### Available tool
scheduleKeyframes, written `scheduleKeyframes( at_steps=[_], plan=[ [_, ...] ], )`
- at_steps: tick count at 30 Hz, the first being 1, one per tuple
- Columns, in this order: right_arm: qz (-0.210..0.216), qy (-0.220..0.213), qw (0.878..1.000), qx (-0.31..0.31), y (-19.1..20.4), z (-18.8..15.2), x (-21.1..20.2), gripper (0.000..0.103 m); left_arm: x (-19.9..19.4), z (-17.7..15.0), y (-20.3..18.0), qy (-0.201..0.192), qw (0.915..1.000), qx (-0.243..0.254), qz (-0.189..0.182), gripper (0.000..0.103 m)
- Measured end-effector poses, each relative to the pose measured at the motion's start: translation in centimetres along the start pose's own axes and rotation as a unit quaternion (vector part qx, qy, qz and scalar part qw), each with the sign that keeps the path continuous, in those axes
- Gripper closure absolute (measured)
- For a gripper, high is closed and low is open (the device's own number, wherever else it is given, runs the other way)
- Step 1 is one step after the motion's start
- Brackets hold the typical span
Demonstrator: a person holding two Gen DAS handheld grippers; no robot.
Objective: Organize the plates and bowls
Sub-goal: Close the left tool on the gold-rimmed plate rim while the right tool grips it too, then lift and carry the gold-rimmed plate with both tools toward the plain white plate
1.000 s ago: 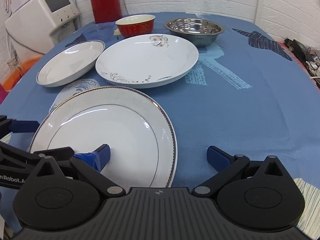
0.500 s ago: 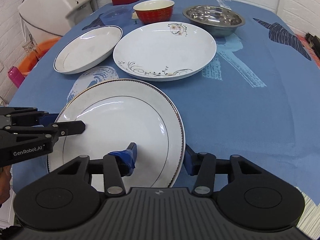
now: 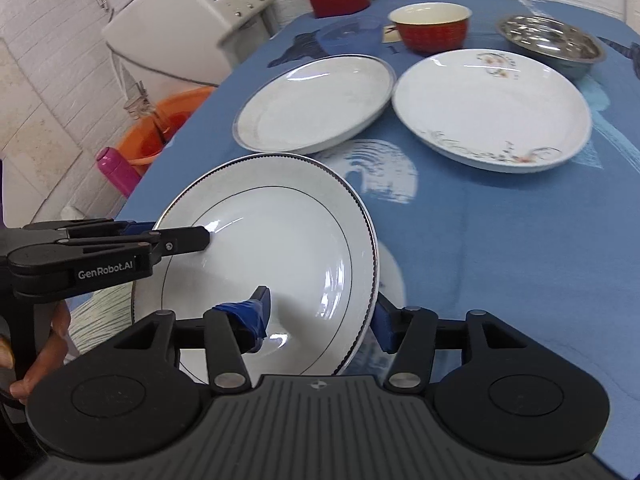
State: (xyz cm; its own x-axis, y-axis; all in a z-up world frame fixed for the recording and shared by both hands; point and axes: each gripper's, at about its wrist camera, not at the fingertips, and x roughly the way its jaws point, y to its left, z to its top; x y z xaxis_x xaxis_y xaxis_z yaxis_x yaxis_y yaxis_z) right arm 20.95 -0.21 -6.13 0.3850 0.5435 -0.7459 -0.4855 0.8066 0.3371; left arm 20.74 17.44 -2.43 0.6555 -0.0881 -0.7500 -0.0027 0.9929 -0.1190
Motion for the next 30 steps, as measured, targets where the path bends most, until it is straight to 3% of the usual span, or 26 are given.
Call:
scheduleKeyframes(
  at_steps=[12,24,25,26,27,30],
  plan=[
    [-0.002,0.016,0.999,-0.036,3.5,1.6,3.9,0.061,1.2,-0.5,5.3,0.003,0.9990,-0.035,0.026,0.085],
    [-0.010,0.012,0.998,-0.064,3.9,1.9,4.3,0.059,1.6,-0.3,5.3,-0.011,0.9991,-0.025,0.031,0.083],
    [-0.004,0.012,0.998,-0.060,3.7,2.0,4.2,0.059,1.6,-0.3,5.5,-0.010,0.9993,-0.027,0.026,0.079],
    [0.000,0.012,0.999,-0.052,3.3,2.1,4.1,0.061,1.6,-0.2,5.8,-0.006,0.9993,-0.033,0.016,0.062],
    [-0.005,0.009,0.999,-0.046,3.0,2.3,3.9,0.061,1.5,-0.1,6.2,-0.008,0.9989,-0.045,0.010,0.057],
    [-0.020,-0.022,0.999,-0.037,1.8,3.1,2.2,0.061,0.4,0.4,7.4,-0.032,0.9979,-0.054,0.019,0.058]
  ],
)
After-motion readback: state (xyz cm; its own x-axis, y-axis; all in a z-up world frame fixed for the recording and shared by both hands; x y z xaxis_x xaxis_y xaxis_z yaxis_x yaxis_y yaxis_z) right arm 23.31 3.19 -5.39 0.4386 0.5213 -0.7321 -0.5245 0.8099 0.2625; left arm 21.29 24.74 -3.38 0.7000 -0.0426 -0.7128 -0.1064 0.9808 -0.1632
